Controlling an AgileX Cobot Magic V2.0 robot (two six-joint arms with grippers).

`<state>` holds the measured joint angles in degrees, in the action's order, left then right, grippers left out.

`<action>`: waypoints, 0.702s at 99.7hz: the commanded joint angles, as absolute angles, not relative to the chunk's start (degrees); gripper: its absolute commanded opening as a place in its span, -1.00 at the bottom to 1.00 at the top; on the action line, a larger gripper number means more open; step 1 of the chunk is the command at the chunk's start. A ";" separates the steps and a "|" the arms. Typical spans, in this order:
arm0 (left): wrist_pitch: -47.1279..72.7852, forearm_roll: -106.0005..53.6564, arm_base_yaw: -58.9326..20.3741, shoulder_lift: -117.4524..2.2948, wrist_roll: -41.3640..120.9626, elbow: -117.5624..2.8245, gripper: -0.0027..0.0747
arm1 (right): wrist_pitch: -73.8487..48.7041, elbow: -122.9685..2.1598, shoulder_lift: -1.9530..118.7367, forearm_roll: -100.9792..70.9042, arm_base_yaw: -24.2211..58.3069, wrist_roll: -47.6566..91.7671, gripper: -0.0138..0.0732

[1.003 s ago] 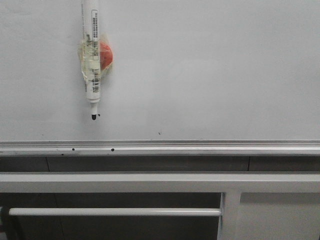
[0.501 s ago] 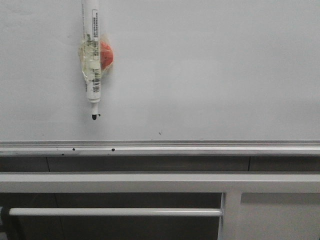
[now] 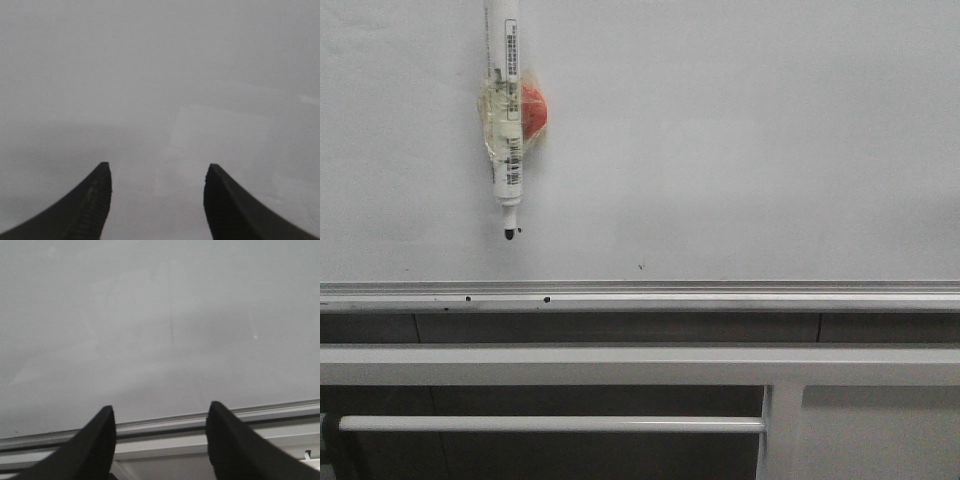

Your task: Write number 1 on whiteboard

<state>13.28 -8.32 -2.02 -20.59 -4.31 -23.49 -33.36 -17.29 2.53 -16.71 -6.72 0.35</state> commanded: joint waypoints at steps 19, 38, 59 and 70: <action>10.62 -17.54 -10.89 -23.96 7.28 -25.40 0.06 | -31.56 -22.67 6.77 -28.19 -6.70 14.79 0.03; 5.82 -19.65 -20.99 -26.33 7.88 -21.44 -0.04 | -32.47 -25.82 10.07 -28.99 -6.70 14.79 0.03; -7.08 -21.38 -31.51 -26.88 7.88 -14.44 -0.08 | -32.83 -28.84 11.06 -28.99 -6.61 14.89 0.03; -10.46 -21.38 -35.44 -28.93 7.88 -12.49 -0.12 | -33.29 -29.96 11.18 -29.53 -6.61 14.89 0.03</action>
<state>-2.69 -20.69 -32.56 -26.98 7.87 -12.03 -36.39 -27.45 9.85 -28.02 -6.72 13.88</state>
